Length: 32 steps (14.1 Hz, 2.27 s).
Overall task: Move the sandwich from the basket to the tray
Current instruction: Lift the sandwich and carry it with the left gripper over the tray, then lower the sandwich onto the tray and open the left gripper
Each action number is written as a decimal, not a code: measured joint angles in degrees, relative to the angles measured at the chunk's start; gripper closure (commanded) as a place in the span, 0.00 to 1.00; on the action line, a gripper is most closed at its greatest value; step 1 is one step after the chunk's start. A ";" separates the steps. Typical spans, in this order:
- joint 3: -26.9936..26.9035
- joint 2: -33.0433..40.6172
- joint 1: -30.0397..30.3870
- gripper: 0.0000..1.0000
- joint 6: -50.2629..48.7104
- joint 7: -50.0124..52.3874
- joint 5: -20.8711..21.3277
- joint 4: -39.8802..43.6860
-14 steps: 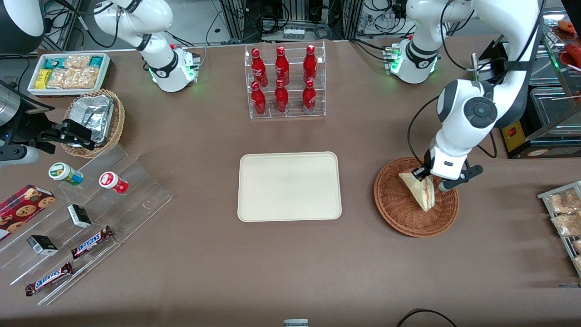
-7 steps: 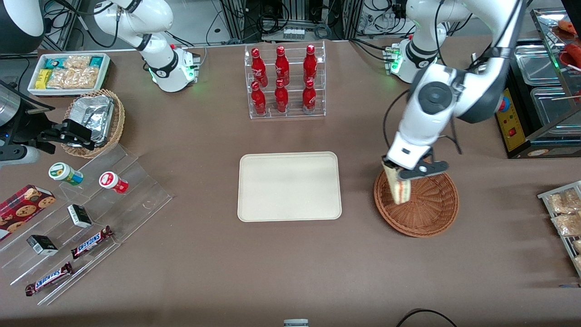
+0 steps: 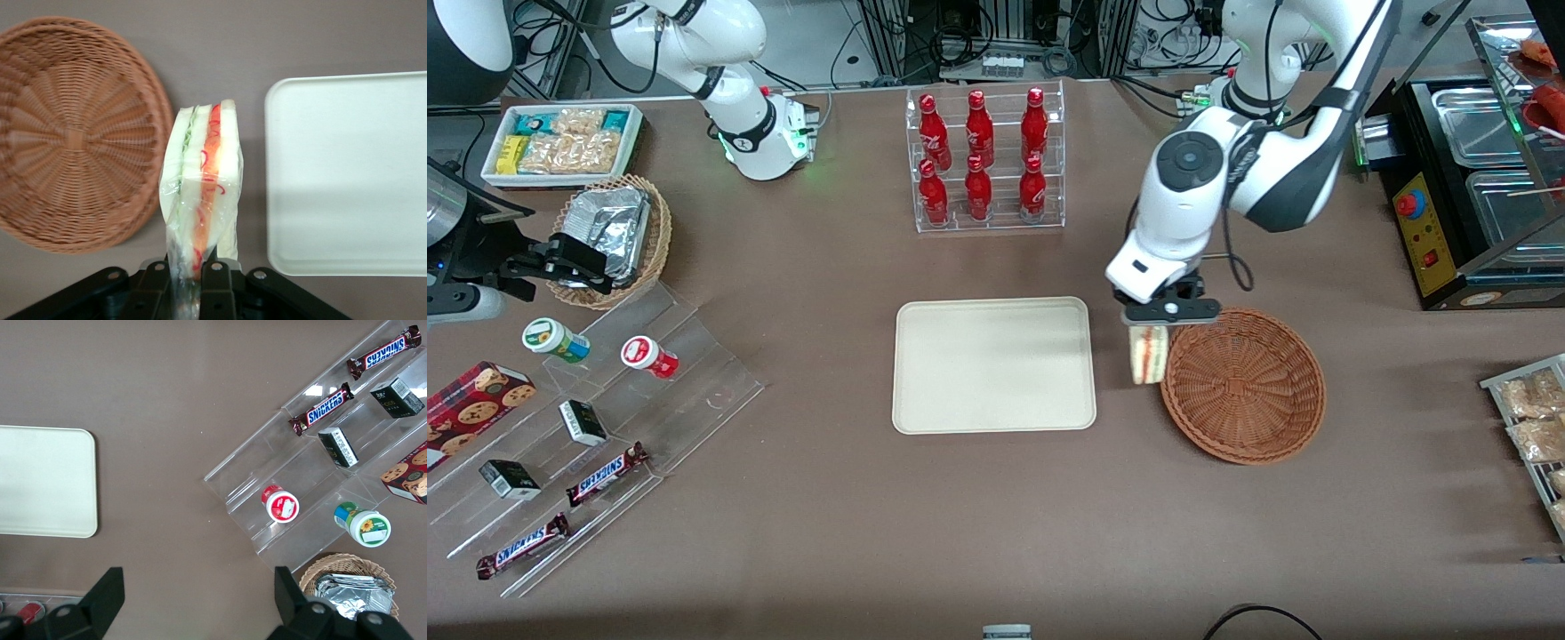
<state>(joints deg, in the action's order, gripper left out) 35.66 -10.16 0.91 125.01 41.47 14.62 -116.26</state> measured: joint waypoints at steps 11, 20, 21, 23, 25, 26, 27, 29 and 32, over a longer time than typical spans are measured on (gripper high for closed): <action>4.17 -15.49 -5.52 1.00 -2.46 14.82 13.99 10.67; 4.29 -28.18 -10.38 1.00 -5.82 21.66 18.97 21.32; 4.29 -28.94 -10.48 1.00 -5.82 21.66 19.00 21.75; 4.42 -30.07 -10.78 1.00 -5.80 21.60 19.03 22.38; 4.47 -30.70 -11.22 1.00 -5.54 21.60 19.03 22.72; 4.55 -30.97 -11.36 1.00 -5.19 21.60 19.03 22.97; 4.64 -31.27 -11.53 1.00 -4.70 21.61 19.10 23.25; 4.66 -31.98 -12.30 1.00 -4.38 21.69 19.46 24.22; 4.67 -32.69 -12.78 1.00 -4.38 21.70 20.30 25.14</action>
<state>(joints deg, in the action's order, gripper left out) 40.33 -42.86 -11.86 120.63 63.17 34.93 -91.12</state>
